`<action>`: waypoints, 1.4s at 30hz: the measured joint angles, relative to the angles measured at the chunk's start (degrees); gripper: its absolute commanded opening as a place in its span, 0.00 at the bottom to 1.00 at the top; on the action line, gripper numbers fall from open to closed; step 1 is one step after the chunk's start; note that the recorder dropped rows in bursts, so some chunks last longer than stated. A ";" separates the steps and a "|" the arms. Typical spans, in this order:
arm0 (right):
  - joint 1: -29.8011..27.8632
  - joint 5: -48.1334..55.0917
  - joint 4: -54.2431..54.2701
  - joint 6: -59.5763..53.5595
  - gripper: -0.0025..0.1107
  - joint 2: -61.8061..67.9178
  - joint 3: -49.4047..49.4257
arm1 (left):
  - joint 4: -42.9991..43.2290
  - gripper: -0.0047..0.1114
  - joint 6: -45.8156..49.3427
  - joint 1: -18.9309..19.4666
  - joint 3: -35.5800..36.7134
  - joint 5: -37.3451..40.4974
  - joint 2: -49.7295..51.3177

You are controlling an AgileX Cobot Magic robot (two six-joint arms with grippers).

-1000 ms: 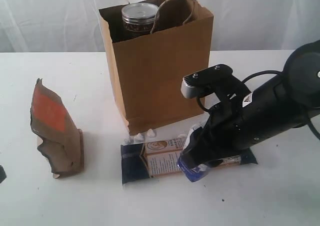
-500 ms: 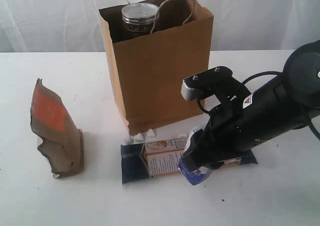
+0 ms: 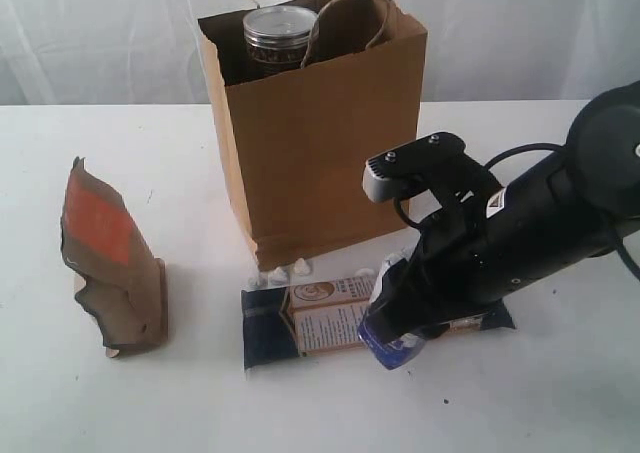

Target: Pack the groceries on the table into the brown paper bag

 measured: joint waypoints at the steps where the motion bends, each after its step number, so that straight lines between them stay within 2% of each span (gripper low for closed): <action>1: 0.00 -0.10 -0.10 0.00 0.13 0.00 0.00 | -0.47 0.04 0.00 0.00 0.00 1.00 0.00; 5: 0.00 -0.22 -0.10 0.00 0.13 0.00 0.00 | -0.99 0.04 0.00 0.00 0.00 3.86 0.00; 11: 0.00 -0.22 -0.33 0.00 0.13 0.00 0.00 | -2.03 0.04 0.00 0.00 0.00 4.23 0.00; 16: 0.00 -0.57 -1.17 -0.11 0.13 0.00 0.00 | -13.36 0.04 0.92 0.00 0.00 4.23 0.00; 20: 0.00 -1.03 -1.85 -0.22 0.13 0.00 0.58 | -17.06 0.04 1.29 0.00 0.00 4.23 0.00; 32: 0.00 -4.63 -1.99 -0.22 0.13 0.72 8.08 | -17.49 0.04 1.74 0.00 0.00 4.23 0.00; 42: 0.00 -5.28 -1.99 -0.11 0.13 0.81 9.64 | -15.98 0.04 3.24 0.00 0.00 4.38 0.00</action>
